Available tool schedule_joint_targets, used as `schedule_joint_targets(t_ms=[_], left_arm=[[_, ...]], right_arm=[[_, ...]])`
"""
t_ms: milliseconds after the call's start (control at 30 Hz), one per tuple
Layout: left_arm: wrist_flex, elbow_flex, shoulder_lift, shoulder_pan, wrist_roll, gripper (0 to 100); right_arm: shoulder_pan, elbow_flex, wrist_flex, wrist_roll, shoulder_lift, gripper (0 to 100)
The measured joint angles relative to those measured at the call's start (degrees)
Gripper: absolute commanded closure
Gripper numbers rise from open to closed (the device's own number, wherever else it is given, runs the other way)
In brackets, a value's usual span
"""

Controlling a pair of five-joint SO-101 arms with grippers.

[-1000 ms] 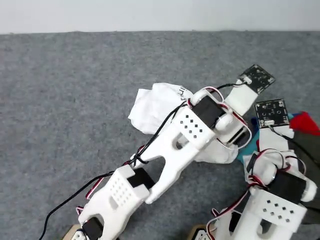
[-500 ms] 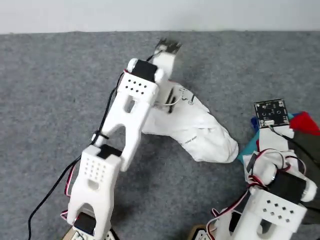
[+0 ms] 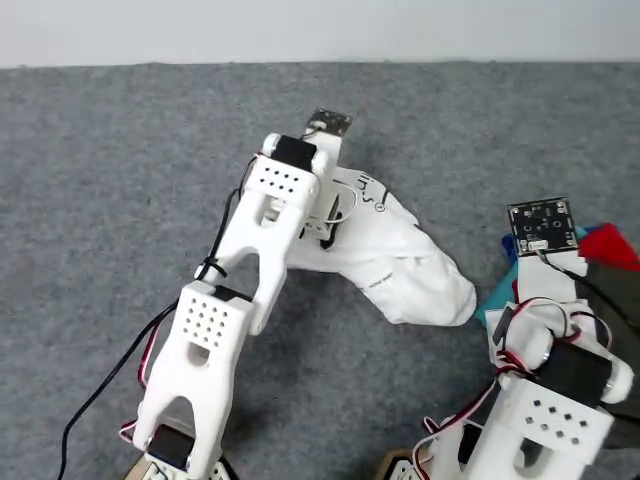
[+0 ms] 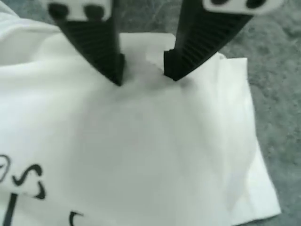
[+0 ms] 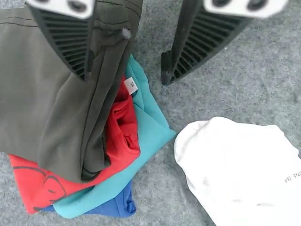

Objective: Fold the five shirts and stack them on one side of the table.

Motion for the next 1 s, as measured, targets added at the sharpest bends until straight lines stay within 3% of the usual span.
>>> schedule_joint_targets(t_ms=[333, 600, 900, 1000], left_arm=[[0.0, -5.36, -1.93, 1.23, 0.0, 99], [0.0, -11.69, -25.49, -5.8, 0.0, 99], [0.0, -1.05, -45.01, -8.18, 0.0, 99], [0.0, 1.67, -48.79, -8.26, 0.0, 99]], right_arm=[[0.0, 0.0, 0.0, 0.0, 0.0, 75.7], [0.0, 0.0, 0.0, 0.0, 0.0, 75.7], [-0.26, 0.44, 0.0, 0.0, 0.0, 75.7], [-3.34, 3.34, 0.0, 0.0, 0.0, 75.7]])
